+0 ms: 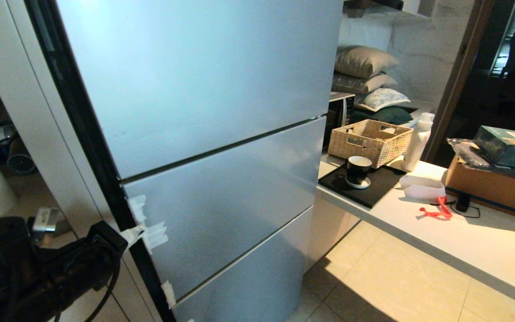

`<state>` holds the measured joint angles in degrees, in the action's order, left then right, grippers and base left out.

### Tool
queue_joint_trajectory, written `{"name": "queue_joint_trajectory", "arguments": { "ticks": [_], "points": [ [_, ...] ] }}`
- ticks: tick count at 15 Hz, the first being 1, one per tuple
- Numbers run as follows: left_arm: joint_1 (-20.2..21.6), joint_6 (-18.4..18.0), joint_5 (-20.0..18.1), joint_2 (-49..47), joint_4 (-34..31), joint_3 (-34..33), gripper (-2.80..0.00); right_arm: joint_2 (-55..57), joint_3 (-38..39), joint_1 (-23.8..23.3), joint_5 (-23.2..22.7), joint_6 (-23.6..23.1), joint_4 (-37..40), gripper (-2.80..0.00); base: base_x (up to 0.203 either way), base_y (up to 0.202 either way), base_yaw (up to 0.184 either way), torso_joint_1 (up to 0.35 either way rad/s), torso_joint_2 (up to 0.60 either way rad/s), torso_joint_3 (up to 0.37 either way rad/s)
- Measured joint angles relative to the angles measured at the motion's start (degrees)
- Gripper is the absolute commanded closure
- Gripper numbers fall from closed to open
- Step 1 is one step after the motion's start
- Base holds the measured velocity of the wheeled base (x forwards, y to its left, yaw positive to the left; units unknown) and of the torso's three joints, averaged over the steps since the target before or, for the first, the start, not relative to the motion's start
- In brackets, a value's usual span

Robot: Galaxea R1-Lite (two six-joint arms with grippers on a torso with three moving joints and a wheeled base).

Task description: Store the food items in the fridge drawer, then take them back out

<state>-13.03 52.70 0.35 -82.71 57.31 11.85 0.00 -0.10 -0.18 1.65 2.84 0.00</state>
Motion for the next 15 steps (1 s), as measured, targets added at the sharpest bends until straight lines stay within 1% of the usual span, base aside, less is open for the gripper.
{"name": "queue_joint_trajectory", "arguments": {
  "ticks": [3, 6, 9, 11, 13, 15],
  "points": [
    [0.4, -0.2, 1.3, 1.3, -0.1, -0.1, 0.00, 0.0, 0.0, 0.0, 0.0, 0.0, 0.0, 0.00, 0.000, 0.000, 0.000, 0.000, 0.00, 0.000],
    [1.5, -0.6, 3.5, 3.1, -0.4, 0.0, 0.00, 0.0, 0.0, 0.0, 0.0, 0.0, 0.0, 0.00, 0.000, 0.000, 0.000, 0.000, 0.00, 0.000],
    [4.2, -0.4, 3.8, 2.5, -0.3, 1.5, 0.00, 0.0, 0.0, 0.0, 0.0, 0.1, 0.0, 0.00, 0.000, 0.000, 0.000, 0.000, 0.00, 0.000],
    [5.2, -0.2, 3.8, 0.8, 0.0, 2.6, 0.00, 0.0, 0.0, 0.0, 0.0, 0.1, 0.0, 0.00, 0.000, 0.000, 0.000, 0.000, 0.00, 0.000],
    [5.4, 0.7, 3.7, -1.7, 0.1, 4.1, 0.00, 0.0, 0.0, 0.0, 0.0, 0.1, 0.0, 0.00, 0.000, 0.000, 0.000, 0.000, 0.00, 0.000],
    [5.5, 2.7, 3.3, -3.2, 0.2, 5.1, 0.00, 0.0, 0.0, 0.0, 0.0, 0.1, 0.0, 0.00, 0.000, 0.000, 0.000, 0.000, 0.00, 0.000]
  ]
}}
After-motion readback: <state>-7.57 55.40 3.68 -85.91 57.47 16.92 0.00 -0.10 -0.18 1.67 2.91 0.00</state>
